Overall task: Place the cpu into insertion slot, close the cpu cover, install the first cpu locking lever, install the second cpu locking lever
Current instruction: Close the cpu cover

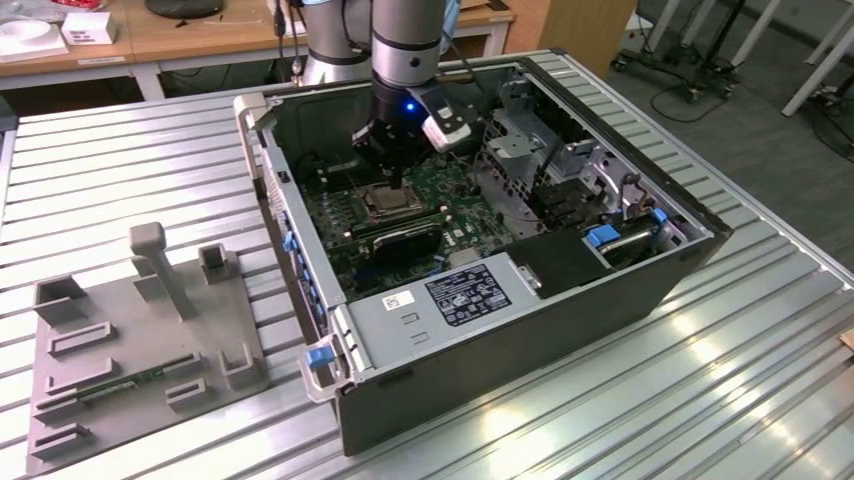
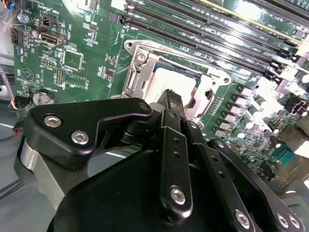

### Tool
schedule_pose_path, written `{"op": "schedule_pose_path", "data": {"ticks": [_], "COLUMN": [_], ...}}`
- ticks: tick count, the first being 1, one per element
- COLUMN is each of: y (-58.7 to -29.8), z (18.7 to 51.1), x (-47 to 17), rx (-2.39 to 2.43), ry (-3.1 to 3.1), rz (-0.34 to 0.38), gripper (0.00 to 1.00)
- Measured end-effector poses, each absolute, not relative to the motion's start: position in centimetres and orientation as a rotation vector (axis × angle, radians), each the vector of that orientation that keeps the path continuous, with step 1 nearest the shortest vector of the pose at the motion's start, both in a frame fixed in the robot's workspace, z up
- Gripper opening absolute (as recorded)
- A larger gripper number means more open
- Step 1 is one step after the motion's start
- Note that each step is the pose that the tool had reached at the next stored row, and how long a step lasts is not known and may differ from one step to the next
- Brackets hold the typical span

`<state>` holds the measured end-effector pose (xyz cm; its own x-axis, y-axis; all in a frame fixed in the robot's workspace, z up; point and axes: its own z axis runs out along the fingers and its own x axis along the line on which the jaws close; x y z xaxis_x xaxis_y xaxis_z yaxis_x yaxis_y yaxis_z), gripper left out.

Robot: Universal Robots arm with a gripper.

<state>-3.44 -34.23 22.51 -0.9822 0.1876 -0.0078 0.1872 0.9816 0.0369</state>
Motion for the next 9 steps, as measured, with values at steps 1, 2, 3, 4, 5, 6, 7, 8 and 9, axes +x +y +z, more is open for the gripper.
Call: {"op": "schedule_pose_path", "data": {"ticks": [1, 2, 3, 4, 5, 6, 7, 8, 9], "y": [-34.23, -34.24, -34.24, -34.24, -34.24, -34.23, -34.23, -34.23, -34.23], "z": [22.51, 22.49, 22.48, 22.47, 22.45, 22.44, 22.43, 22.41, 22.40], "x": [-3.47, -3.48, -3.48, -3.48, -3.48, -3.48, -3.48, -3.48, -3.48], "rx": [0.294, 0.288, 0.275, 0.259, 0.241, 0.222, 0.201, 0.179, 0.159], "ry": [3.116, 3.117, 3.118, 3.120, 3.121, 3.123, 3.124, 3.126, 3.127], "rz": [0.056, 0.056, 0.056, 0.057, 0.058, 0.059, 0.059, 0.060, 0.060], "gripper": [0.11, 0.11, 0.11, 0.11, 0.11, 0.11, 0.11, 0.11, 0.11]}}
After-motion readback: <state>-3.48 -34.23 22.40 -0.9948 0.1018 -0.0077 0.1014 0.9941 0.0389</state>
